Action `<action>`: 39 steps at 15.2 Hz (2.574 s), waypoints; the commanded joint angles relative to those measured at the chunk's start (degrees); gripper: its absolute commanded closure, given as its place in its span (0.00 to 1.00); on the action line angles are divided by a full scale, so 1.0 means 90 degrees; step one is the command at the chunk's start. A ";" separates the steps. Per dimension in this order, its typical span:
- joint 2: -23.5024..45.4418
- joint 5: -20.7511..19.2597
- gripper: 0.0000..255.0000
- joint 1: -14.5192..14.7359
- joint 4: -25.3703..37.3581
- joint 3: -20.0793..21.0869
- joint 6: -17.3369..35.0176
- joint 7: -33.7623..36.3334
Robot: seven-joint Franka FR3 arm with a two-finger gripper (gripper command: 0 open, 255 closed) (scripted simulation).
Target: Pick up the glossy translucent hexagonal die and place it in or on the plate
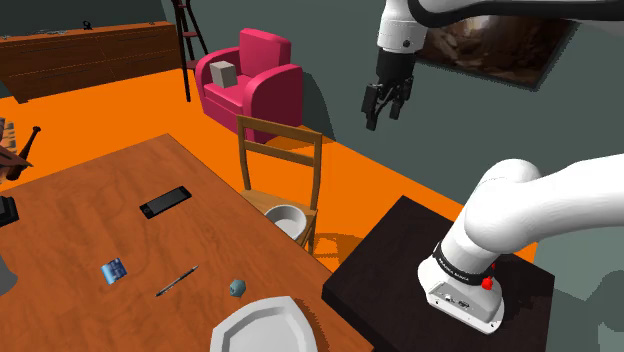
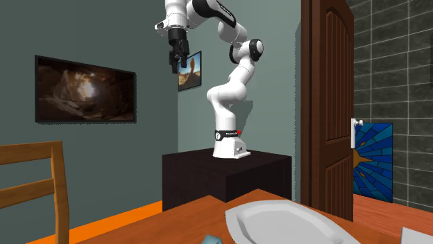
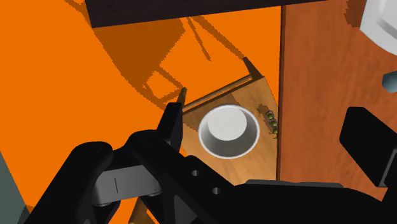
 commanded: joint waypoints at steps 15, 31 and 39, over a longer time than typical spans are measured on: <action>0.1533 0.1049 0.00 0.0541 -0.1161 0.1360 0.2841 0.1377; 0.5472 0.0452 0.00 0.0775 -0.0239 0.2698 0.6032 0.3498; 0.7628 -0.0877 0.00 0.1545 0.1078 0.2296 0.6836 0.4968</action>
